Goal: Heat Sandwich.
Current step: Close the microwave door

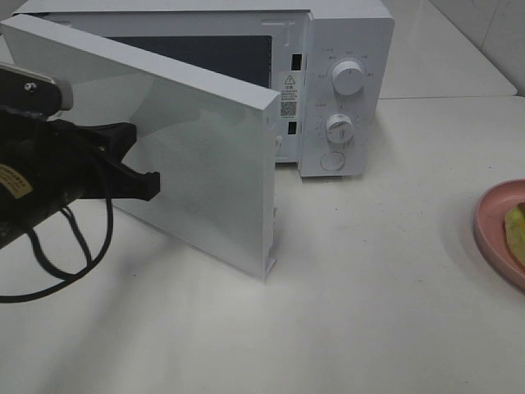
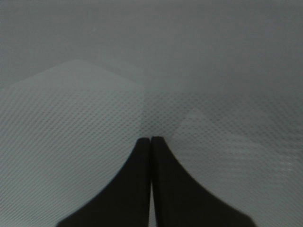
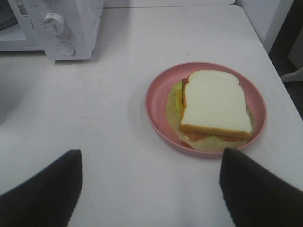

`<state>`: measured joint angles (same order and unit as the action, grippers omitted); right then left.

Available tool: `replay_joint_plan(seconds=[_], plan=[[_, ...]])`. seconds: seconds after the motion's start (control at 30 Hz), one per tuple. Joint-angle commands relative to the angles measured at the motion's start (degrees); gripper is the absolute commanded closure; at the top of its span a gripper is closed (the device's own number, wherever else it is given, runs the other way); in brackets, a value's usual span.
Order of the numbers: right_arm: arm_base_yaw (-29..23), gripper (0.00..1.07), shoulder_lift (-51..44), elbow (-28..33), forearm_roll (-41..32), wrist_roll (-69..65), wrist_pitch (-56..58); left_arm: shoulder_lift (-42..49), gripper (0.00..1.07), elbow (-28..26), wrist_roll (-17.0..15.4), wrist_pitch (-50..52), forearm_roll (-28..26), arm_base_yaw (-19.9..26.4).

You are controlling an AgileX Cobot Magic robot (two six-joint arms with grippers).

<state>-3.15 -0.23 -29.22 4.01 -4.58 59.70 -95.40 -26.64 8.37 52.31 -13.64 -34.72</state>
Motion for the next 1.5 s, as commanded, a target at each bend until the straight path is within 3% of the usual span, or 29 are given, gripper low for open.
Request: replay_joint_plan(seconds=[0.03,0.13,0.33,0.67,0.97,1.13,1.5], plan=[[0.46,0.31,-1.43,0.23,-0.11,0.46,-0.29,-2.01,1.06,-4.64,0.57,-3.44,-2.41,-2.64],[0.46,0.31,-1.43,0.23,-0.11,0.46,-0.29,-3.09,1.06,-6.93,1.95,-5.61,-3.95,-3.67],[0.46,0.31,-1.43,0.23,-0.11,0.46,-0.29,-6.53,1.06,-13.75,9.28,-7.39,-11.8,-6.82],[0.46,0.31,-1.43,0.23,-0.11,0.46,-0.29,-11.17,1.06,-23.15,14.5,-10.26,-16.73,-8.31],[0.46,0.31,-1.43,0.23,-0.06,0.46,-0.29,-13.69,1.06,-28.71,16.79,-11.29,-19.77,-8.31],[0.46,0.31,-1.43,0.23,-0.06,0.46,-0.29,-15.3,1.06,-30.94,19.82,-11.63,-22.8,-8.31],[0.46,0.31,-1.43,0.23,-0.06,0.46,-0.29,-18.56,1.06,-36.67,21.37,-12.38,-23.61,-8.14]])
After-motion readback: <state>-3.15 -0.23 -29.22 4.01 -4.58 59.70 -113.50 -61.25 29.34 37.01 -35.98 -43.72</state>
